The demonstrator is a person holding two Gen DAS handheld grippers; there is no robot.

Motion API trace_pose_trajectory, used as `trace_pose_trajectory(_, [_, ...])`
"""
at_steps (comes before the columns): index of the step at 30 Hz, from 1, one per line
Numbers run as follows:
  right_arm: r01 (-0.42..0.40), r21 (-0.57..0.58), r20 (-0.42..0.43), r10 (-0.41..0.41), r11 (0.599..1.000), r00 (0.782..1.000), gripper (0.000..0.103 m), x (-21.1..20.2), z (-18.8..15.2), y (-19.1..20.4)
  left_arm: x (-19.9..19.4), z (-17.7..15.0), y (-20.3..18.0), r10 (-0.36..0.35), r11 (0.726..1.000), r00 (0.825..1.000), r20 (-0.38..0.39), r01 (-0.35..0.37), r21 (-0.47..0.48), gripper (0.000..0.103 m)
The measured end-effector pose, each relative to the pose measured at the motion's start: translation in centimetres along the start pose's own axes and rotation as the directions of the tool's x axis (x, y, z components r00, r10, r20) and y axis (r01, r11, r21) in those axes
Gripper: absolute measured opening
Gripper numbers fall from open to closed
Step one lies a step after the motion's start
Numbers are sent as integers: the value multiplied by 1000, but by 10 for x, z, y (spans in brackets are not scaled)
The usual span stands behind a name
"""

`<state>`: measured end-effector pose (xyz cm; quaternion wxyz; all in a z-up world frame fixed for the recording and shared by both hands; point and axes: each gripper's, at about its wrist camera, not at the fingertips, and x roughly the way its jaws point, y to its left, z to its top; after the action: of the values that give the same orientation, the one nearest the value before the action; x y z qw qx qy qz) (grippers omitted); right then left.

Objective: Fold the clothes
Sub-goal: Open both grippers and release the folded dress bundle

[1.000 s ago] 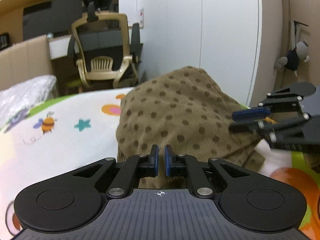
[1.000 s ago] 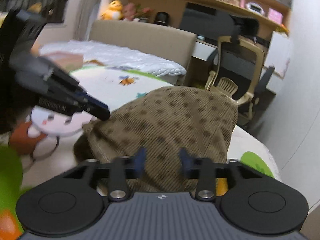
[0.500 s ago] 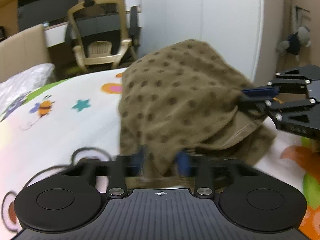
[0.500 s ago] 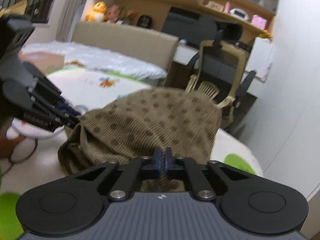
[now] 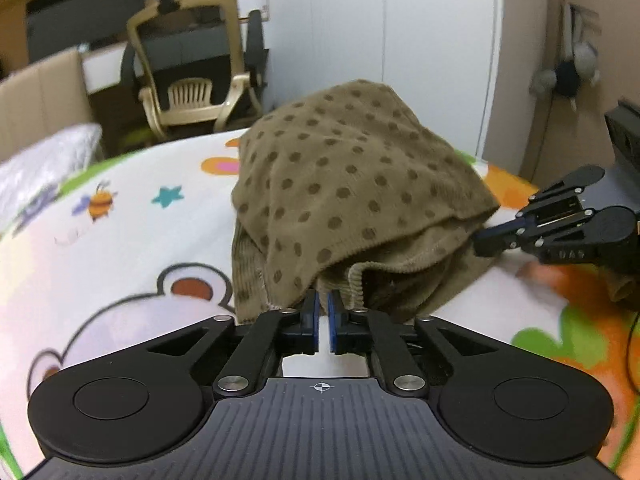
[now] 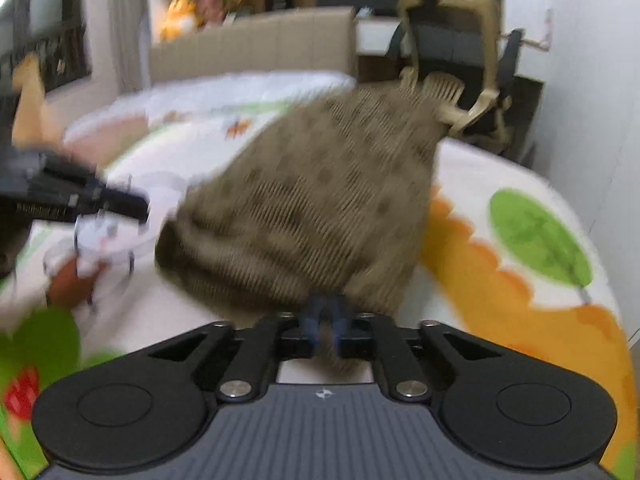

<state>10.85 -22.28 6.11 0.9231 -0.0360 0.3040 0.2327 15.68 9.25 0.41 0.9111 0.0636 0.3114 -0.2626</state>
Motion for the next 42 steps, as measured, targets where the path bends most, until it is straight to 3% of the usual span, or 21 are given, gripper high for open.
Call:
trace_pose_trajectory(1, [-5,39,37,3,999,999,47,-6,9,-8,-3,4,5,-16,999,1000,19,16,-39,28])
trace_pose_trajectory(2, [-13,82,77,7,997,997,65,-10,19,-16,-5,10,8,-29,997,999,44,32,-73,36])
trace_pose_trajectory(3, [-24,122,116,10,992,993,65,-11,30,-24,-6,15,10,-41,993,997,70,48,-103,48])
trace_pose_trajectory(4, [-35,156,150,11,987,989,65,-12,41,-31,-4,22,9,-48,990,995,92,60,-124,52])
trace_pose_trajectory(6, [-35,145,197,6,989,980,65,-4,65,-34,8,34,1,-66,989,992,105,79,-126,53])
trace_pose_trajectory(9, [-36,43,239,24,998,971,65,22,106,-24,34,48,-20,-108,990,991,85,115,-87,55])
trace_pose_trajectory(11, [-69,43,213,58,997,975,65,56,130,-23,54,52,-32,-117,990,993,32,119,-72,61])
trace_pose_trajectory(14, [-66,147,71,56,987,996,65,125,141,-32,71,51,-40,-94,994,995,-21,93,-53,66])
trace_pose_trajectory(17, [5,209,-50,6,978,999,70,174,118,-46,72,48,-41,-87,996,996,-35,85,-34,68])
trace_pose_trajectory(21, [-17,288,-2,19,957,1000,70,157,104,-62,68,43,-37,-92,996,995,-50,91,-27,68])
trace_pose_trajectory(26, [4,179,52,-13,984,999,70,115,91,-49,70,39,-36,-102,995,994,-51,101,-19,77])
trace_pose_trajectory(32, [44,133,-25,-41,990,999,75,93,45,-44,72,38,-40,-113,994,992,-48,113,-6,83])
trace_pose_trajectory(36, [36,218,-17,-33,975,999,77,91,32,-53,71,37,-43,-112,994,992,-53,112,-1,84])
trace_pose_trajectory(42, [58,221,4,-61,974,998,84,92,28,-52,64,33,-45,-91,995,994,-67,93,23,90])
